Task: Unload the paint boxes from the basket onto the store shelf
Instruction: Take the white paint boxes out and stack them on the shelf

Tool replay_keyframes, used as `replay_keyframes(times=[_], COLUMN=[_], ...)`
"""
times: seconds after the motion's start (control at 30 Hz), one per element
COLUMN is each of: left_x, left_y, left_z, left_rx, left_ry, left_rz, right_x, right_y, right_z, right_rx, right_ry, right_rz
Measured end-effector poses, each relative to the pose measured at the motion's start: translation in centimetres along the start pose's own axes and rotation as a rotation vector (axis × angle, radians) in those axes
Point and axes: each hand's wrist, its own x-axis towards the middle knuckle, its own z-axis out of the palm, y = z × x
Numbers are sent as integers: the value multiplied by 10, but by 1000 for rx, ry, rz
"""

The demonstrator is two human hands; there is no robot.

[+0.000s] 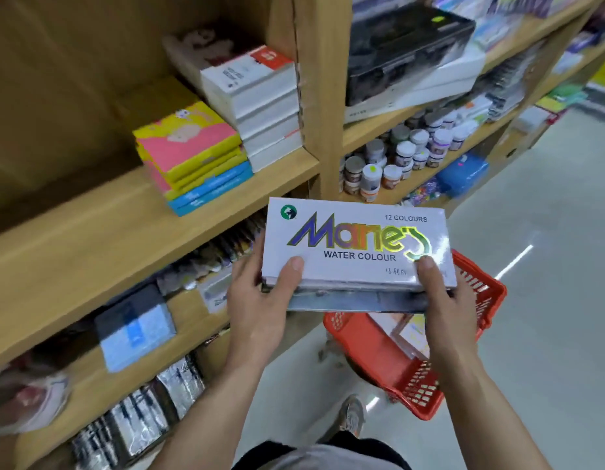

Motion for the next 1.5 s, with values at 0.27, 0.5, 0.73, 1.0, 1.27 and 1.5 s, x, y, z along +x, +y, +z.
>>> replay_keyframes(times=[0.27, 0.5, 0.73, 1.0, 1.27, 1.5], left_x=[-17, -18, 2, 25, 2, -31], left_y=[39, 35, 3, -24, -25, -24], left_z=[-117, -233, -330, -368, -348, -294], left_rx=[-38, -105, -38, 3, -10, 127], left_ry=[152, 386, 501, 516, 463, 273], left_rz=[70, 47, -46, -172, -115, -40], right_x=[-58, -104, -127, -110, -106, -114], right_y=[-70, -111, -109, -103, -87, -71], right_z=[79, 187, 308, 387, 354, 342], right_rx=[7, -34, -124, -466, -273, -450], right_ry=[-81, -356, -575, -490, -599, -754], right_rz=[-143, -217, -206, -242, -183, -495])
